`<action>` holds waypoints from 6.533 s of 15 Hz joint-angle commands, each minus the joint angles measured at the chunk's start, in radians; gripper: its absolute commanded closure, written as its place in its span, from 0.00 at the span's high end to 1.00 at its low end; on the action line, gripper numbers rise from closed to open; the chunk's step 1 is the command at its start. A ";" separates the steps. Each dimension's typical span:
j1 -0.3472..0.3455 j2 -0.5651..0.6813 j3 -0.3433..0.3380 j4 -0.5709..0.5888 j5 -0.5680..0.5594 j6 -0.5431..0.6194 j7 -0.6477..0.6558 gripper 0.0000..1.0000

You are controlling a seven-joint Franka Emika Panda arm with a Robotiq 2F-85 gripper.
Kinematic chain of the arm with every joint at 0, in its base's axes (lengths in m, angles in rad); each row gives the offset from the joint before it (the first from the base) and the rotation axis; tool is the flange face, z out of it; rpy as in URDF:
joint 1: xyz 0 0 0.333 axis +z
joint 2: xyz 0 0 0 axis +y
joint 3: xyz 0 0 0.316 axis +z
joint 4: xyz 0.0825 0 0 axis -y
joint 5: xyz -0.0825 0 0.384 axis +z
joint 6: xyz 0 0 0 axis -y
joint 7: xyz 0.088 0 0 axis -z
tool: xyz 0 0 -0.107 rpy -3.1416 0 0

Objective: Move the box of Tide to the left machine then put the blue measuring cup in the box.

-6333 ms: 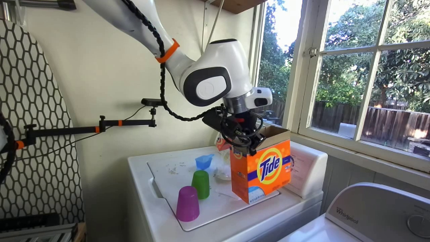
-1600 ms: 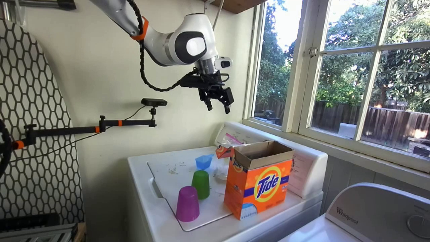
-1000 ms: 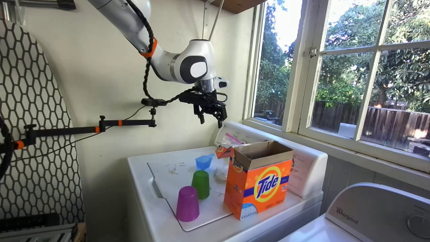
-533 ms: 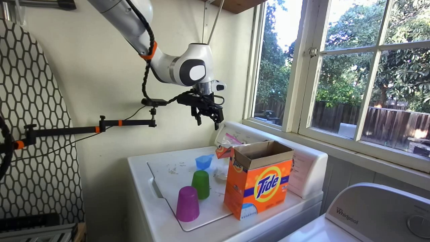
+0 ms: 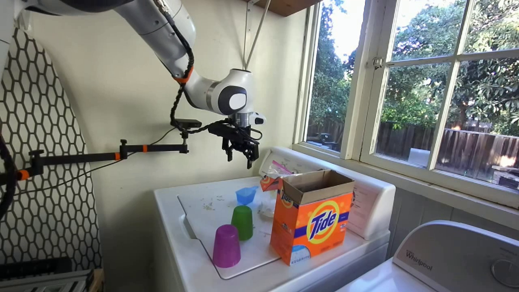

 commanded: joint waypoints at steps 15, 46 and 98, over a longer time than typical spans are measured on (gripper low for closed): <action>0.086 0.304 -0.046 0.244 -0.095 -0.026 0.026 1.00; 0.156 0.359 -0.097 0.345 -0.169 -0.108 0.135 0.19; 0.070 0.349 -0.106 0.314 -0.110 -0.126 0.134 0.00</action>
